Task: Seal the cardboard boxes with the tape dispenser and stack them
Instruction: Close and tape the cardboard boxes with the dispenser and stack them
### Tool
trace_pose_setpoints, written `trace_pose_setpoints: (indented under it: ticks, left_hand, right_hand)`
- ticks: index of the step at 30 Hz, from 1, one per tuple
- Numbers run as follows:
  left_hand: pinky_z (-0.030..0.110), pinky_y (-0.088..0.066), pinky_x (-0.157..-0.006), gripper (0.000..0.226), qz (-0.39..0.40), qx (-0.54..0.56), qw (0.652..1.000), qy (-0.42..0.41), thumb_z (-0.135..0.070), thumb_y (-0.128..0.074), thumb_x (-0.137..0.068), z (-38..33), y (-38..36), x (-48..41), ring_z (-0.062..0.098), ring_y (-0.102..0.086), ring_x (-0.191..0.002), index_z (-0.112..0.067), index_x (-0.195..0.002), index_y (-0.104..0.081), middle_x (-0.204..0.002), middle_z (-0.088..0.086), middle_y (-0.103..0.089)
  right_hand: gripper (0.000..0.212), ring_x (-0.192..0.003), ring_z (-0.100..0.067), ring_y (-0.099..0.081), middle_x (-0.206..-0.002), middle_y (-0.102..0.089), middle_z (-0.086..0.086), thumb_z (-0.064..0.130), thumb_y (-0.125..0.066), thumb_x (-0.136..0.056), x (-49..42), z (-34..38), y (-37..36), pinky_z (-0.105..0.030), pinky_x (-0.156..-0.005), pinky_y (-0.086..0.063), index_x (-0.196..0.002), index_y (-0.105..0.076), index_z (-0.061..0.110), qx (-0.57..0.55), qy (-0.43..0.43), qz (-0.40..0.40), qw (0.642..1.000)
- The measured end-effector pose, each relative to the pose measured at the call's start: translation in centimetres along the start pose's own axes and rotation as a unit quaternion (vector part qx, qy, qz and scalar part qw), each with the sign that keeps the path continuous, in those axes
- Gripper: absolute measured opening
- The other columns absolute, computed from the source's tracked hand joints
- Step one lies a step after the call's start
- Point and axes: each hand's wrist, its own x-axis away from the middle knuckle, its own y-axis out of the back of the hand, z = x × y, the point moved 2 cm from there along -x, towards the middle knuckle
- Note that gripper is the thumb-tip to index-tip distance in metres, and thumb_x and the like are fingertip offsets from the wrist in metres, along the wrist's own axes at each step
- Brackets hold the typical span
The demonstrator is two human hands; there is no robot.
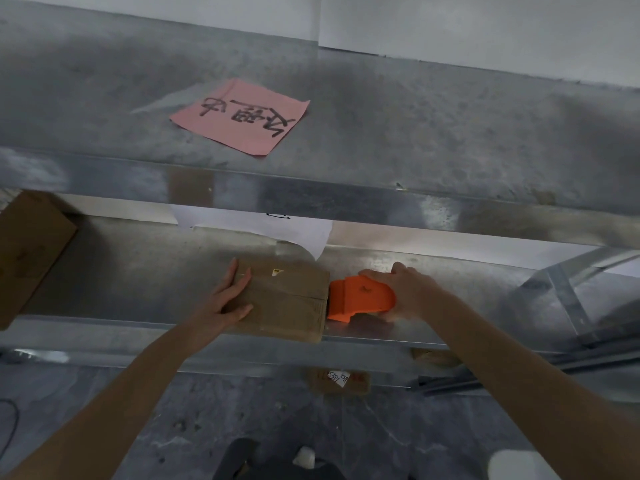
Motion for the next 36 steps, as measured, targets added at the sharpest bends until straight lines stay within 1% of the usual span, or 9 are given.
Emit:
trace_pose_setpoints:
  ticks: [5,8,11,14,19,23,27,33,36]
  left_hand:
    - [0.027,-0.024,-0.114,0.089,-0.004,-0.100,0.995,-0.016,-0.055,-0.066,-0.073,-0.5,0.0,0.7,-0.001,-0.003,-0.141,-0.052,-0.143,-0.012,-0.150,-0.035,0.020]
    - [0.034,-0.013,-0.117,0.091,-0.025,-0.193,0.979,-0.064,-0.065,-0.060,-0.074,-0.9,0.0,0.8,0.005,0.015,-0.145,-0.039,-0.148,-0.013,-0.153,-0.028,0.021]
    - [0.042,-0.020,-0.119,0.092,-0.019,-0.253,0.963,-0.089,-0.081,-0.038,-0.076,-0.8,-0.1,0.9,-0.001,0.017,-0.144,-0.032,-0.151,-0.016,-0.156,-0.028,0.008]
    - [0.046,-0.024,-0.117,0.086,-0.025,-0.309,0.947,-0.083,-0.084,-0.020,-0.078,-0.6,-0.3,0.7,0.002,0.012,-0.145,-0.036,-0.150,-0.019,-0.157,-0.023,-0.001]
    - [0.045,-0.018,-0.117,0.093,0.023,-0.395,0.916,-0.059,-0.091,-0.011,-0.066,-2.4,0.6,0.3,0.020,-0.004,-0.144,-0.045,-0.146,-0.018,-0.155,-0.010,-0.005]
    - [0.043,-0.020,-0.117,0.113,0.051,-0.220,0.973,-0.051,-0.088,-0.056,-0.055,-2.5,3.4,-1.6,0.013,-0.008,-0.143,-0.037,-0.148,-0.016,-0.155,-0.020,0.007]
    - [0.041,-0.022,-0.117,0.139,0.151,-0.223,0.963,-0.027,-0.085,-0.069,-0.042,-1.6,5.2,-2.3,0.012,-0.008,-0.143,-0.032,-0.151,0.001,-0.153,-0.024,0.013]
    - [0.034,-0.032,-0.110,0.129,0.054,-0.233,0.967,-0.091,-0.084,-0.067,-0.047,0.4,6.0,0.0,0.009,-0.024,-0.132,-0.024,-0.149,-0.017,-0.146,-0.011,-0.013]
    - [0.023,-0.044,-0.094,0.100,-0.024,-0.179,0.978,-0.107,-0.062,-0.078,-0.060,1.6,4.2,2.3,0.004,-0.047,-0.110,-0.025,-0.141,-0.033,-0.134,-0.004,-0.031]
  right_hand:
    - [0.102,-0.118,-0.026,-0.042,-0.133,-0.035,-0.003,0.072,-0.065,-0.072,0.7,-0.1,-0.9,-0.044,-0.094,-0.047,-0.145,0.005,0.058,-0.008,-0.015,-0.016,1.000]
    - [0.114,-0.131,-0.029,-0.029,-0.144,-0.022,-0.001,0.081,-0.063,-0.063,0.9,-0.3,-0.7,-0.049,-0.101,-0.043,-0.146,0.011,0.055,-0.043,-0.038,-0.017,0.998]
    - [0.119,-0.143,-0.030,-0.008,-0.153,-0.012,0.002,0.094,-0.050,-0.052,1.4,0.4,-0.1,-0.056,-0.108,-0.037,-0.148,0.006,0.051,-0.077,-0.042,-0.050,0.995]
    - [0.117,-0.147,-0.030,-0.003,-0.156,-0.019,0.000,0.103,-0.024,-0.050,2.6,3.2,0.3,-0.056,-0.114,-0.025,-0.151,-0.016,0.044,-0.108,-0.012,-0.176,0.978]
    - [0.066,-0.142,-0.022,-0.027,-0.151,-0.034,0.002,0.062,-0.053,-0.086,2.6,12.6,-2.7,-0.036,-0.119,-0.024,-0.144,-0.042,0.034,-0.317,0.007,-0.260,0.912]
    - [0.072,-0.144,-0.021,-0.019,-0.158,-0.019,0.003,0.039,-0.074,-0.082,1.2,16.8,-5.7,-0.033,-0.119,-0.024,-0.145,-0.042,0.028,-0.430,-0.078,-0.237,0.868]
    - [0.086,-0.145,-0.020,-0.016,-0.159,-0.016,0.001,0.031,-0.081,-0.075,0.5,16.8,-5.3,-0.033,-0.119,-0.022,-0.148,-0.036,0.025,-0.417,-0.066,-0.230,0.877]
    - [0.082,-0.144,-0.023,-0.022,-0.157,-0.023,-0.001,0.028,-0.081,-0.076,0.1,15.5,-4.1,-0.038,-0.120,-0.022,-0.147,-0.040,0.024,-0.382,-0.067,-0.213,0.897]
    - [0.064,-0.142,-0.026,-0.028,-0.151,-0.035,-0.003,0.012,-0.066,-0.088,0.4,15.3,-3.3,-0.034,-0.116,-0.024,-0.146,-0.042,0.024,-0.375,-0.101,-0.239,0.890]
